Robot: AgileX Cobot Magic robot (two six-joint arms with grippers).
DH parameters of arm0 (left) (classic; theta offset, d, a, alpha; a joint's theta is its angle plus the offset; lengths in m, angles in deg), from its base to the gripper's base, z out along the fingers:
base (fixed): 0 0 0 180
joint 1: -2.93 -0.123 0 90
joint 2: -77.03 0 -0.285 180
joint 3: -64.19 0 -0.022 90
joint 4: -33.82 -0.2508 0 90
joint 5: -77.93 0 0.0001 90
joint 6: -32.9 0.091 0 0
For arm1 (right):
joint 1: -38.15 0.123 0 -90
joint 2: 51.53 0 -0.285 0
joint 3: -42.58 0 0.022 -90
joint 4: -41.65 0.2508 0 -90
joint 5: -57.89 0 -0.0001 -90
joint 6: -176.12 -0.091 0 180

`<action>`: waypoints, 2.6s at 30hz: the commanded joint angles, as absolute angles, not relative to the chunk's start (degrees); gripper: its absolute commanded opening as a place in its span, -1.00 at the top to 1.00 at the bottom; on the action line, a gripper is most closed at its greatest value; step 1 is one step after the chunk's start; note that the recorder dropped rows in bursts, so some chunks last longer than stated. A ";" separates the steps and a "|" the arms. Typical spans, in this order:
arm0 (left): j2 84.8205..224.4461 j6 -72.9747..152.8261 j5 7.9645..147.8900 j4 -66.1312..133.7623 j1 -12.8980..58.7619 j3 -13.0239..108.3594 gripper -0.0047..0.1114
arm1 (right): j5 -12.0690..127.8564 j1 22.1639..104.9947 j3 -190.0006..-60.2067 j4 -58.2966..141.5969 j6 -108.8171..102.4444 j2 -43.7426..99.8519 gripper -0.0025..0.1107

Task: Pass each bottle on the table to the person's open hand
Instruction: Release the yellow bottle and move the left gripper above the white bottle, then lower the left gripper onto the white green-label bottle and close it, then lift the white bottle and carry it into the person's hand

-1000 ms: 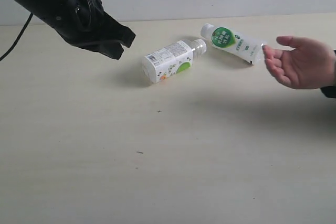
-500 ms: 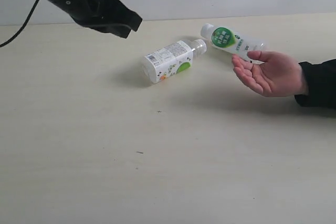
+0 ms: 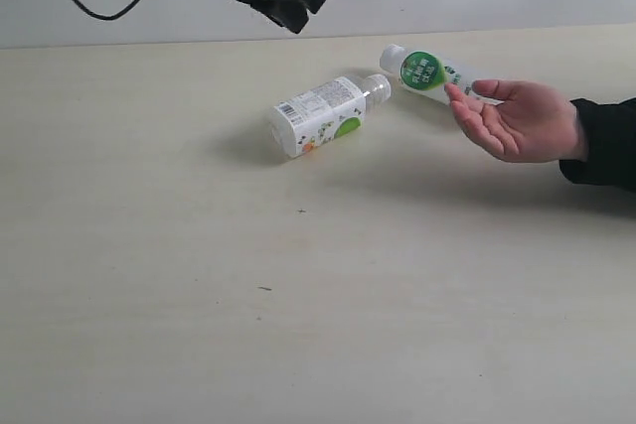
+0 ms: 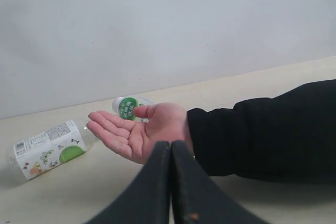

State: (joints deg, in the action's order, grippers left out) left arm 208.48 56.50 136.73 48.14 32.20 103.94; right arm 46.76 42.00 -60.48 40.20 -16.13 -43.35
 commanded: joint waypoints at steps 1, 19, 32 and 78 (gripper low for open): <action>213.12 61.40 136.58 48.06 32.09 107.59 -0.45 | 47.30 41.65 -60.21 40.18 -15.97 -43.74 0.96; 224.96 64.36 129.19 48.42 32.19 107.59 -0.86 | 47.30 41.65 -60.21 40.18 -15.97 -43.74 0.96; 227.42 65.28 129.21 49.52 32.19 107.59 0.14 | 47.18 41.65 -60.21 40.18 -15.97 -43.74 0.96; 214.39 14.06 123.87 45.70 55.01 107.59 0.92 | 46.78 41.65 -60.21 40.18 -15.97 -43.74 0.96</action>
